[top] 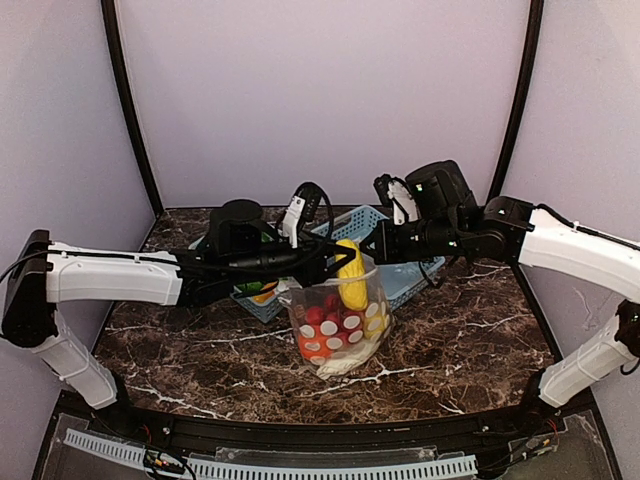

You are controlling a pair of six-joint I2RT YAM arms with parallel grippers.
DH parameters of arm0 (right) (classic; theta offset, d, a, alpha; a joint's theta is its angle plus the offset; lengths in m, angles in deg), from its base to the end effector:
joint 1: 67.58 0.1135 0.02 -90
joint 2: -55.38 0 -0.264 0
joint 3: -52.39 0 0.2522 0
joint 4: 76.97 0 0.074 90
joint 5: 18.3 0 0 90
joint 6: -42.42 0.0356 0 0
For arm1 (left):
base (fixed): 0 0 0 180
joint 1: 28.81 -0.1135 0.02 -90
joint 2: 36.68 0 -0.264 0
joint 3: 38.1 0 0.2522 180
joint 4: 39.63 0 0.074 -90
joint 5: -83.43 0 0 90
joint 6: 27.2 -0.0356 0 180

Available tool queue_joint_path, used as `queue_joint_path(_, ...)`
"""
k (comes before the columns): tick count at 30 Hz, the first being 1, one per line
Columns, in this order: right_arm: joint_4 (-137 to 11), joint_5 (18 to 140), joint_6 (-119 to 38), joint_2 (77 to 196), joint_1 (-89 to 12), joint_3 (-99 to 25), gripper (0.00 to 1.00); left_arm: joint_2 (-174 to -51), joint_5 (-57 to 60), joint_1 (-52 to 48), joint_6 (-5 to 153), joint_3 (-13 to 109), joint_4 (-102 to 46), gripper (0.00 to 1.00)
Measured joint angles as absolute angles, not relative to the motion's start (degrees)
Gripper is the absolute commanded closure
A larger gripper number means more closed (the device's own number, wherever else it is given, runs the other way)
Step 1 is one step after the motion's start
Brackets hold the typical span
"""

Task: Place the food in the zip-top bag and seal the zipper
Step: Place the fake fruit in the zipper food storage bag.

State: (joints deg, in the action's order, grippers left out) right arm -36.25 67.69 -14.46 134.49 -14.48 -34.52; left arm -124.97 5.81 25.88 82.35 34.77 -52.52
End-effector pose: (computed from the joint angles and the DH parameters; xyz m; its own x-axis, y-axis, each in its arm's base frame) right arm 0.1893 0.2479 0.3475 -0.6899 -0.0111 -0.7238 -0.4603 0.7784 0.4268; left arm 0.2041 -0.3014 0.3055 -0.3322 -0.0965 -0.9383 0.8592 0.3794 -0.3432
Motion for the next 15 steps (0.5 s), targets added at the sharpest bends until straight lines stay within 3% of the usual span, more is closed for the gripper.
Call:
queue_joint_path(10, -36.2, 67.7, -14.3, 134.0, -14.5, -34.0, 1.00, -128.7, 5.7, 27.3, 81.8, 35.5, -50.2, 0.73)
queue_joint_path(15, -36.2, 67.7, -14.3, 133.5, -14.5, -33.7, 1.00, -129.7, 5.7, 27.3, 81.5, 37.6, -48.9, 0.61)
